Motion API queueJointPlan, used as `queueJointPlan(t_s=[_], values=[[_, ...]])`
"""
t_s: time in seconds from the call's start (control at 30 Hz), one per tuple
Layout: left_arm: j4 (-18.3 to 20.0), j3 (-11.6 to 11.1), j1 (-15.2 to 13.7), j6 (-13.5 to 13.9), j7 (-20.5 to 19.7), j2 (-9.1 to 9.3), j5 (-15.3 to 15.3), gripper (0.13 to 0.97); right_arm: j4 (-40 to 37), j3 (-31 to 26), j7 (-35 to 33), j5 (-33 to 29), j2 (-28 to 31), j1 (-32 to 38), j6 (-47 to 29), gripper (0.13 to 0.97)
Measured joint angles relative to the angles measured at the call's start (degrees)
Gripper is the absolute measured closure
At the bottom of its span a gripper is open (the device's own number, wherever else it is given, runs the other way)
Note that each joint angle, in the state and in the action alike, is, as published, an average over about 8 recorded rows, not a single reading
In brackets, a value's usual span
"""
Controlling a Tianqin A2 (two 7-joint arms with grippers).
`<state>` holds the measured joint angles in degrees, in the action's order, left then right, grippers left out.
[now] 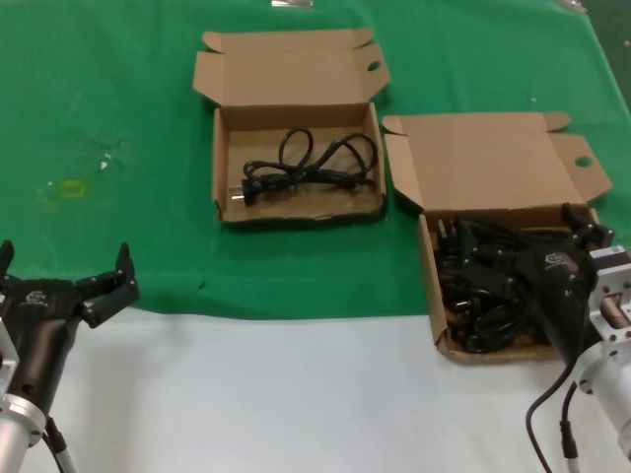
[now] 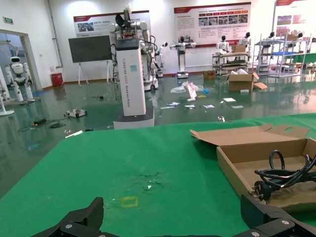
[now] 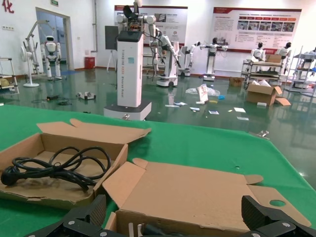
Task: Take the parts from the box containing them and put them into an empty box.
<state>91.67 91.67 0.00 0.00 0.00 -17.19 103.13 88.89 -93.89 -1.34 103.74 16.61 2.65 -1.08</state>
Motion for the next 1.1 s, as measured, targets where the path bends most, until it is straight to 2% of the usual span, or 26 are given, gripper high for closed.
queueJointPlan(t_s=[1.1], values=[[0.0,0.0,0.0,0.0,0.0,0.00,0.0,0.132,0.0,0.0,0.0,0.0,0.0,0.0,0.0,0.129]])
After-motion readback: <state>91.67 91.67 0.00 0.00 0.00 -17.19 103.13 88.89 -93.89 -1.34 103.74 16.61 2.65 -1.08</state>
